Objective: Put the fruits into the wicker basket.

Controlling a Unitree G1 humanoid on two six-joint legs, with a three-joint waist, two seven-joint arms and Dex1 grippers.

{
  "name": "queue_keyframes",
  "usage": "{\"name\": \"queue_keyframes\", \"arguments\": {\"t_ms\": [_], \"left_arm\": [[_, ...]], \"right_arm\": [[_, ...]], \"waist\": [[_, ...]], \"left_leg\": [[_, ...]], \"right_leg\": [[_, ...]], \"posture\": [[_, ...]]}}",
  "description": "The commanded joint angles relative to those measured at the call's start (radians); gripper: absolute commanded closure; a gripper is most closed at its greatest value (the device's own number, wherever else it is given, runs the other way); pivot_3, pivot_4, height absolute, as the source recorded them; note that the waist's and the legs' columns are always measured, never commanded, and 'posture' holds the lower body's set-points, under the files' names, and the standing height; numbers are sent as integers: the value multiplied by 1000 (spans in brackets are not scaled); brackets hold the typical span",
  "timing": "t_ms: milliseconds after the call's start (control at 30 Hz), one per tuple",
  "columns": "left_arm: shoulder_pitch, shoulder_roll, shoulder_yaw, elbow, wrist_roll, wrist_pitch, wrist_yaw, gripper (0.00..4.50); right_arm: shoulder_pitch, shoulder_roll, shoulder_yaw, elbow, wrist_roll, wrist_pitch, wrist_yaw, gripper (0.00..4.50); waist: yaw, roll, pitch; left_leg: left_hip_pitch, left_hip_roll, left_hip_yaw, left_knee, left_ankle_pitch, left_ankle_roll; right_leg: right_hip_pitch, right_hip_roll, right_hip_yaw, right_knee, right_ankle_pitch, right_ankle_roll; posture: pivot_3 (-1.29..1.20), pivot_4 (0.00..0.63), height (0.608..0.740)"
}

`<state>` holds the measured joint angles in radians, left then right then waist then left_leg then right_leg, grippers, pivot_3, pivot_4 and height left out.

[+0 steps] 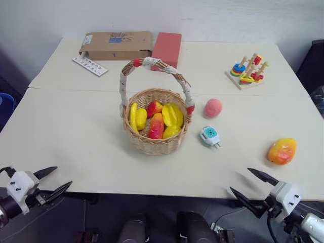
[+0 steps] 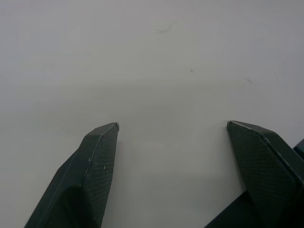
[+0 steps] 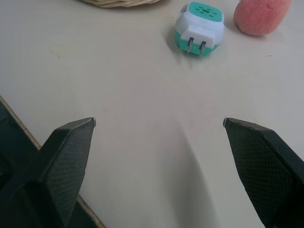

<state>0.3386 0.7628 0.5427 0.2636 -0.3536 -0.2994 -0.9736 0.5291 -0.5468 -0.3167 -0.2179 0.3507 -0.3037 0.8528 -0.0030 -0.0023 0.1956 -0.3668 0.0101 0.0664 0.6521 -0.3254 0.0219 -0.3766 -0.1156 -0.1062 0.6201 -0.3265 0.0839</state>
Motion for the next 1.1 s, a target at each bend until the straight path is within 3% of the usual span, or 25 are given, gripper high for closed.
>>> {"name": "queue_keyframes", "arguments": {"t_ms": [33,167,367,467,600,833,967,1100], "left_arm": [[4,18,32,60,20,-34,15,686],[10,27,32,-6,-21,11,-7,686],[63,26,56,-208,-118,213,-5,686],[68,24,54,-278,-128,272,3,106],[52,26,25,-403,-166,371,12,48],[-63,108,-71,-757,-384,679,25,48],[-237,154,-126,-849,-476,797,95,48],[-439,197,-173,-906,-576,919,185,48]], "right_arm": [[12,19,0,-13,-10,-20,-19,0],[-11,30,16,-17,-7,3,-32,0],[-46,24,33,2,-1,18,-30,0],[-55,24,36,0,10,30,-24,0],[-93,32,22,-49,50,79,-58,0],[-354,-39,83,-232,88,384,-179,0],[-598,-74,158,-206,45,663,-305,0],[-805,-74,253,-131,26,882,-340,0]], "waist": [[-1,0,0],[0,0,0],[0,0,0],[2,0,0],[1,0,0],[-2,0,0],[-1,1,1],[-1,1,1]], "left_leg": [[0,0,0,0,0,0],[0,0,0,0,0,0],[0,0,0,1,1,1],[0,0,0,1,1,1],[-1,0,0,1,2,3],[-1,0,0,2,7,-3],[-2,0,-1,2,8,-4],[-3,0,-1,5,8,-4]], "right_leg": [[0,0,0,0,0,0],[0,0,0,0,0,0],[0,0,1,0,0,0],[0,0,0,0,0,0],[0,0,0,0,0,0],[0,0,1,2,0,0],[-2,1,0,3,-1,-1],[-1,1,0,6,-1,-1]], "posture": [[0,150,740],[0,150,740],[0,150,740],[0,150,740],[0,150,740],[0,150,740],[0,150,740],[0,150,740]]}}
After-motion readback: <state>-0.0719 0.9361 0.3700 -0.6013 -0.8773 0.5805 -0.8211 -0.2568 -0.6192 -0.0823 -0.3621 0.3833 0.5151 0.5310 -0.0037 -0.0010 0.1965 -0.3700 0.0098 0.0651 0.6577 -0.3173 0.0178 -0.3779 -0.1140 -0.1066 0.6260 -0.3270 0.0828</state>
